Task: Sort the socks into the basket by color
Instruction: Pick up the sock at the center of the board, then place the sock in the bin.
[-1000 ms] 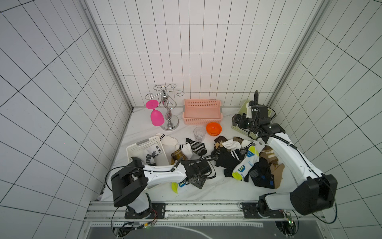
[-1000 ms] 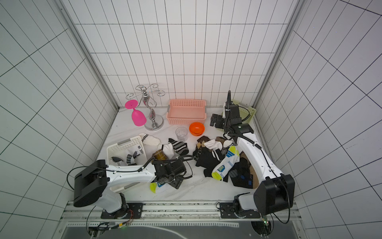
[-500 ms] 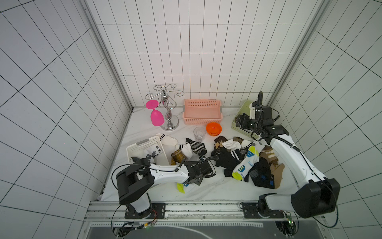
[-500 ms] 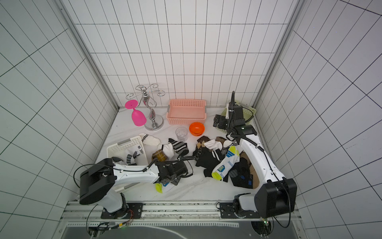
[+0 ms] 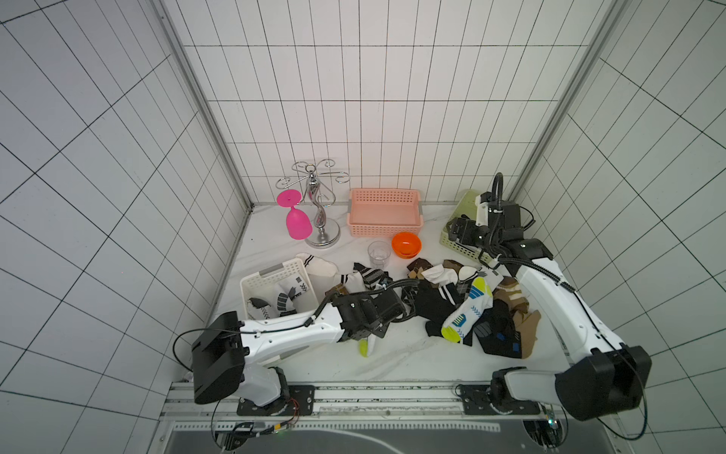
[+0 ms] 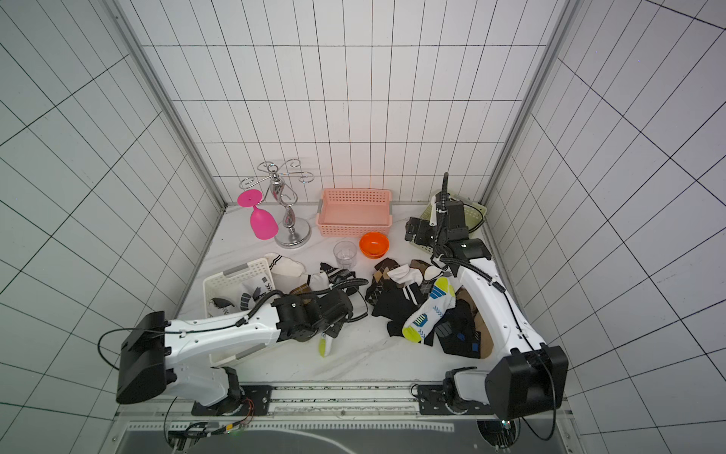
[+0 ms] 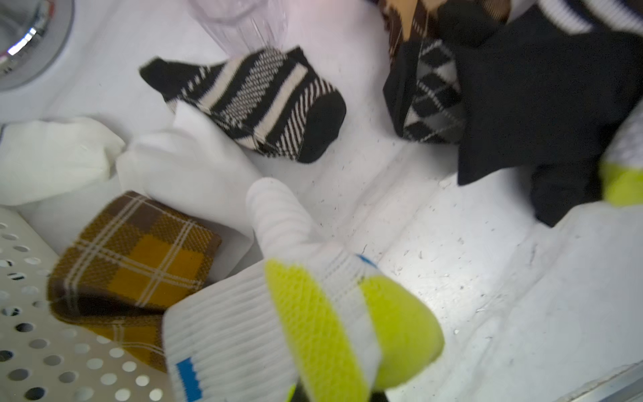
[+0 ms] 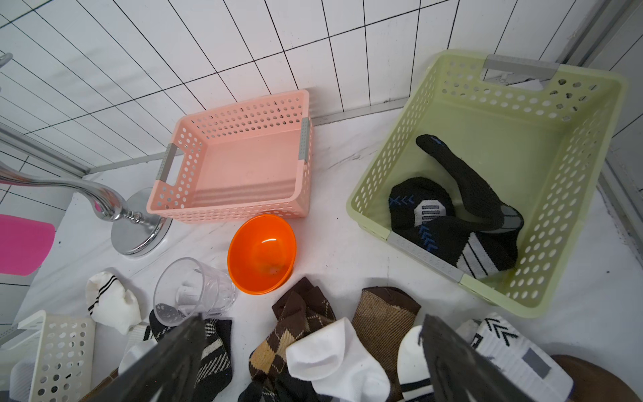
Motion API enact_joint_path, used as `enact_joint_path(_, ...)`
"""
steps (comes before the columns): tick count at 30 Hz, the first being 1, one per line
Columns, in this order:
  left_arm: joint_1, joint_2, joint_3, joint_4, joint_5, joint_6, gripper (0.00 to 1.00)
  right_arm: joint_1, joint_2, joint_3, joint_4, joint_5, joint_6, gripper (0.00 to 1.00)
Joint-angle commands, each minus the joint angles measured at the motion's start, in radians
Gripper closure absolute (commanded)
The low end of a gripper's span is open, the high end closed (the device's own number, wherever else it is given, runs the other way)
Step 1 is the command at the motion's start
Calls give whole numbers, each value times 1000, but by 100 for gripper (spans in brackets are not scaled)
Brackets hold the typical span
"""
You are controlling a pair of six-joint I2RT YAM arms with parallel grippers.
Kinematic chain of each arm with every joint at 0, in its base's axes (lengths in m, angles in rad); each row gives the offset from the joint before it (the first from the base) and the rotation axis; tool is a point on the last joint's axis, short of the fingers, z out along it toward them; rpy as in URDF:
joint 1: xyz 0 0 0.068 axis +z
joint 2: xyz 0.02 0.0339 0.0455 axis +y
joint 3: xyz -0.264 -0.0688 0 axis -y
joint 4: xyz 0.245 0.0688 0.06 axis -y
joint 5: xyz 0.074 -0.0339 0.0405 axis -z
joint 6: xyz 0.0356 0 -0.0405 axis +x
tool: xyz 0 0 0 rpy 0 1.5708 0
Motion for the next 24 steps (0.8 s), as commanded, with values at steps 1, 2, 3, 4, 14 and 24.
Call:
enact_joint_path(1,2,-38,72,-87,-73,-19,100,-11,-26,-42,-14,-28,0,2)
enact_joint_path(2,5,-42,89,-100,-76,-23,100,-11,-26,-42,-14,-31,1,2)
enact_joint_path(3,9,-49,110,-114,-81,-25,100,-10,-26,-43,-14,-35,2,2)
enact_joint_path(4,17,-55,132,-131,-86,-32,100,-11,-26,-43,-12,-37,4,2)
enact_joint_path(14,226,-273,142,-204,-252,-166,100,-9,-18,-50,-2,-65,4,1)
enact_joint_path(24,554,-372,113,-309,-290,-168,100,0,-21,-68,4,-85,5,1)
